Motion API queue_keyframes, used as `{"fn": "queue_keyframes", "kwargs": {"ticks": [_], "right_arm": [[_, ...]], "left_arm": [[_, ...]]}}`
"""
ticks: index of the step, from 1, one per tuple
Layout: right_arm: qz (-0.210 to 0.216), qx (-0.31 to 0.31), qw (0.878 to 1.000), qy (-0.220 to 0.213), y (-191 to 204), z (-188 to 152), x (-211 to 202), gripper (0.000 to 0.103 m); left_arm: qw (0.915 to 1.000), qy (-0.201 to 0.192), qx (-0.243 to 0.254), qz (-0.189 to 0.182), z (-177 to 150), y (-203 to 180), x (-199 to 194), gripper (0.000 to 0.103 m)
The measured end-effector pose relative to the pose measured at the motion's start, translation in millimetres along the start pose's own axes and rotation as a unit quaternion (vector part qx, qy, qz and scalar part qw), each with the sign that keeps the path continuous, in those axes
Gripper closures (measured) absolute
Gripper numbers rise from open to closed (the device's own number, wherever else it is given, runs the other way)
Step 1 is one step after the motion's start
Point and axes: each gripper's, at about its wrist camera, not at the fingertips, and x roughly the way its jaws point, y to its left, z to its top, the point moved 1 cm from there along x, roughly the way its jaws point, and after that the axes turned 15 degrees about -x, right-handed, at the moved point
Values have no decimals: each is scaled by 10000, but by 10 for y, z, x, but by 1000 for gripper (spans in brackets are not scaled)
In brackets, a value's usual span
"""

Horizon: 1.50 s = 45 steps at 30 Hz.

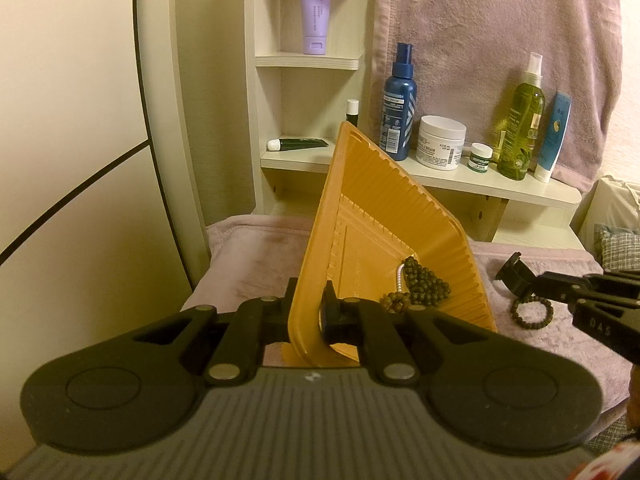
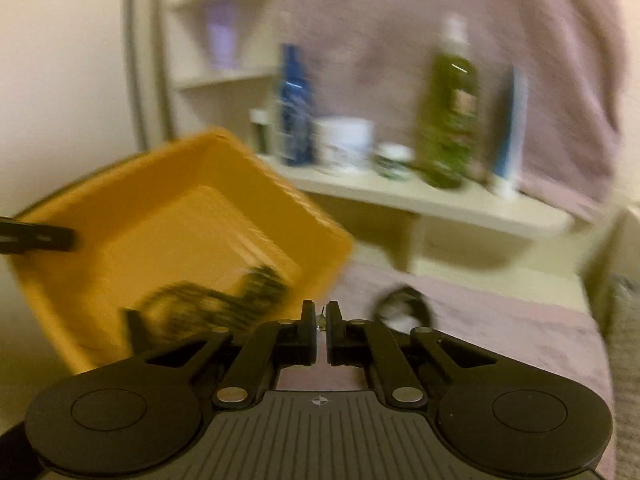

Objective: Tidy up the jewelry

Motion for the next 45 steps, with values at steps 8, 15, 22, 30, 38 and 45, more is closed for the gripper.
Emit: {"fn": "queue_keyframes", "kwargs": {"ticks": [8, 15, 22, 30, 38, 45], "right_arm": [[508, -427, 9978, -62, 332, 127, 157, 98], [626, -434, 9971, -18, 396, 136, 220, 98], [799, -474, 9957, -12, 444, 163, 251, 97], [484, -105, 9988, 20, 276, 77, 165, 96], [-247, 333, 9985, 344, -120, -170, 72, 96], [-756, 491, 9943, 568, -407, -327, 91, 96]], "left_arm": [[10000, 0, 0, -5, -2, 1, 4, 95], [10000, 1, -6, -4, -3, 1, 3, 95], [10000, -1, -4, -5, -4, -4, 4, 95], [10000, 0, -7, -8, -1, 1, 4, 95], [10000, 1, -7, -9, -2, 4, 3, 95], [10000, -4, -3, -5, -3, 5, 3, 95]]}}
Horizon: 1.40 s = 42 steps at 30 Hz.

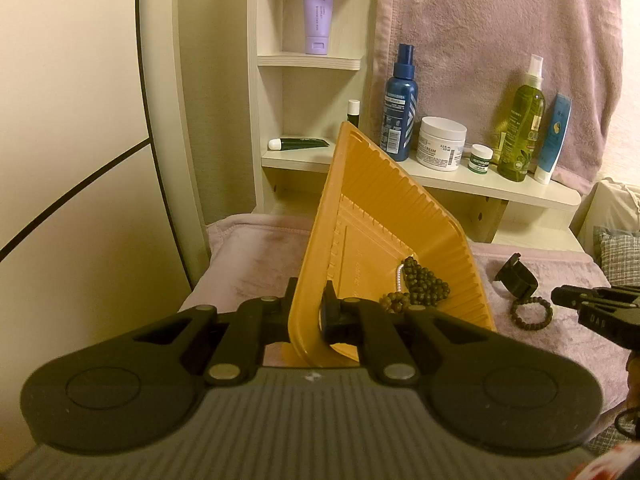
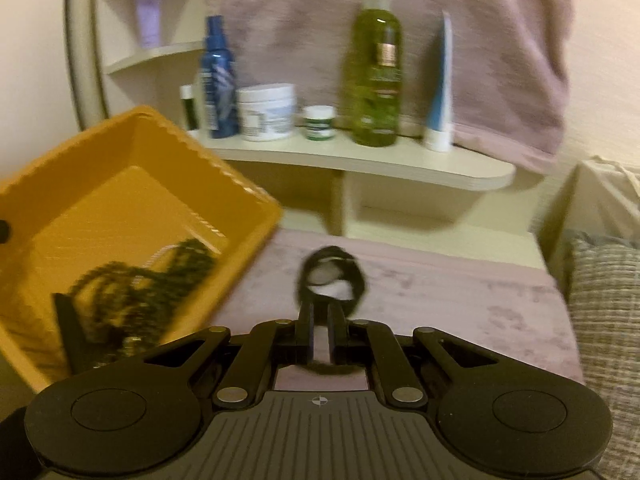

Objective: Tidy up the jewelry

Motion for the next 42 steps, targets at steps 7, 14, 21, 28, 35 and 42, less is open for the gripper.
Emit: {"fn": "queue_keyframes", "kwargs": {"ticks": [7, 14, 21, 28, 35, 42], "right_arm": [[-97, 165, 9996, 214, -116, -234, 100, 31], [23, 87, 9991, 418, -47, -336, 263, 30], [-85, 577, 9978, 323, -186, -328, 336, 49], [-329, 223, 9979, 503, -185, -294, 400, 91], [-541, -50, 9975, 458, -117, -317, 257, 97], [-789, 34, 9966, 249, -157, -331, -61, 97]], "left_arm": [[10000, 5, 0, -6, 1, 1, -1, 95], [10000, 6, -5, -8, 0, 3, -2, 95], [10000, 4, 1, 3, 2, 8, -2, 95], [10000, 11, -15, 4, 3, 22, 5, 95], [10000, 10, -4, 3, 3, 18, 3, 95], [10000, 7, 4, -1, 4, 23, 8, 95]]}}
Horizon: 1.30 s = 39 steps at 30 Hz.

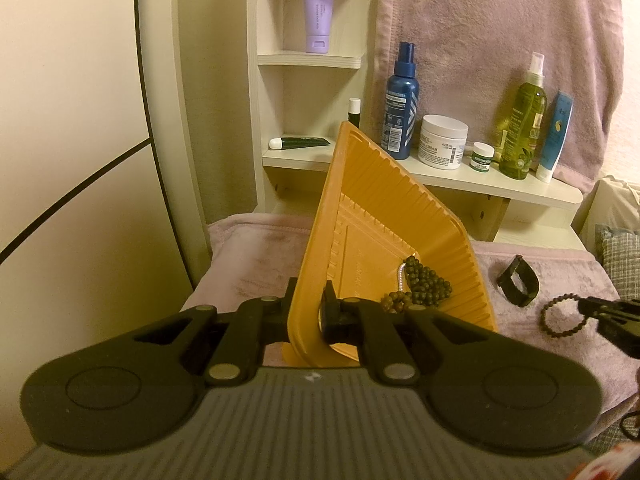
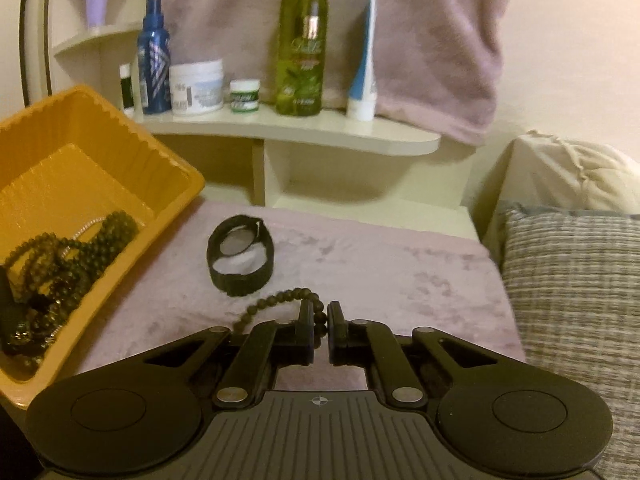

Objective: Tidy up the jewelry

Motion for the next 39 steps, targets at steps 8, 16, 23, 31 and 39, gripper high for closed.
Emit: {"fn": "queue_keyframes", "kwargs": {"ticks": [8, 16, 23, 31, 39], "right_arm": [[161, 161, 9996, -148, -70, 91, -199, 97], [719, 194, 9959, -508, 87, 411, -339, 97], [1505, 177, 9856, -750, 344, 705, -381, 97], [2351, 5, 9675, -933, 636, 969, -366, 97], [2590, -347, 9605, -961, 935, 1118, -289, 97]], "left_arm": [[10000, -12, 20, -9, -4, -13, -1, 95], [10000, -13, 23, -12, -9, -12, -10, 95], [10000, -2, 9, -18, -8, -4, -9, 95], [10000, 12, -15, -30, -2, 12, -6, 95], [10000, 22, -39, -38, -5, 25, 0, 95]]}}
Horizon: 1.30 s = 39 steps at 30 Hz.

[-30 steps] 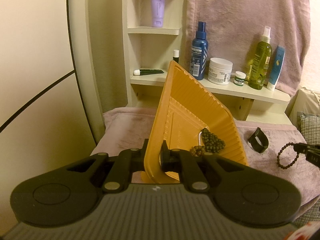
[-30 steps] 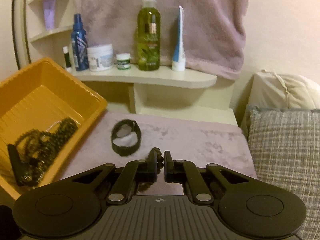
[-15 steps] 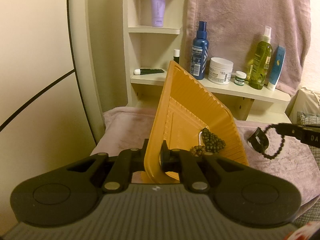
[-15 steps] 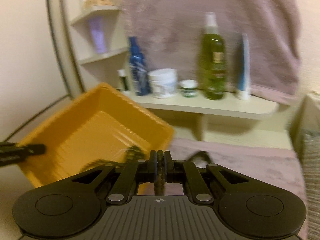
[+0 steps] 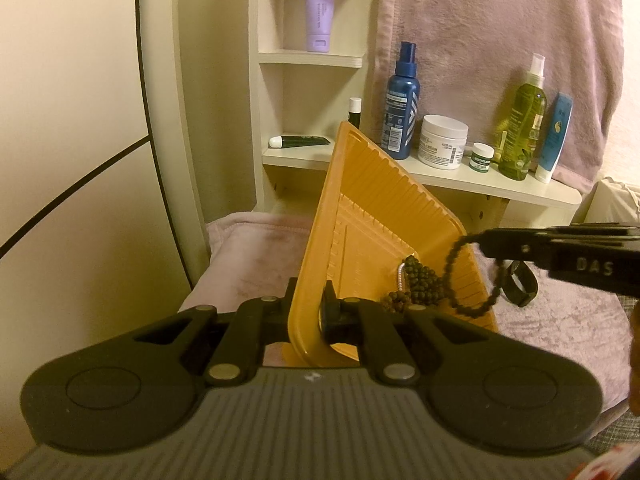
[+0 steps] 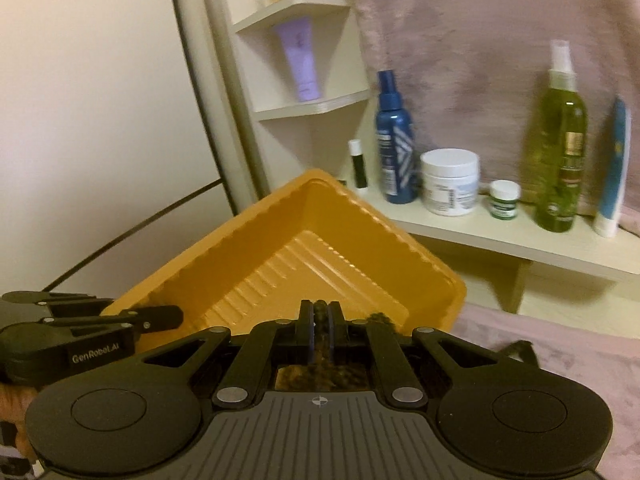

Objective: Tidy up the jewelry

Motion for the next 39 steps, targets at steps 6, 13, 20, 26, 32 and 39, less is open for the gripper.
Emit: {"fn": "queue_keyframes", "kwargs": {"ticks": [6, 13, 20, 26, 32, 39], "right_arm": [[356, -182, 9992, -37, 112, 11, 87, 94], [-236, 205, 9995, 90, -160, -191, -29, 87], [-1166, 519, 9909, 420, -527, -633, -211, 52], [-1526, 544, 9850, 593, -797, -784, -297, 28], [-1467, 308, 9850, 850, -968, -856, -115, 22], [-1449, -87, 9839, 1042, -1086, -848, 157, 22]], "left_arm": [[10000, 19, -22, -12, 13, 19, 15, 95], [10000, 15, -29, -14, 16, 23, 21, 95], [10000, 15, -21, -14, 17, 21, 21, 95], [10000, 13, -14, -12, 16, 18, 18, 95], [10000, 10, -2, -4, 17, 18, 18, 95], [10000, 12, 5, 7, 21, 17, 18, 95]]}}
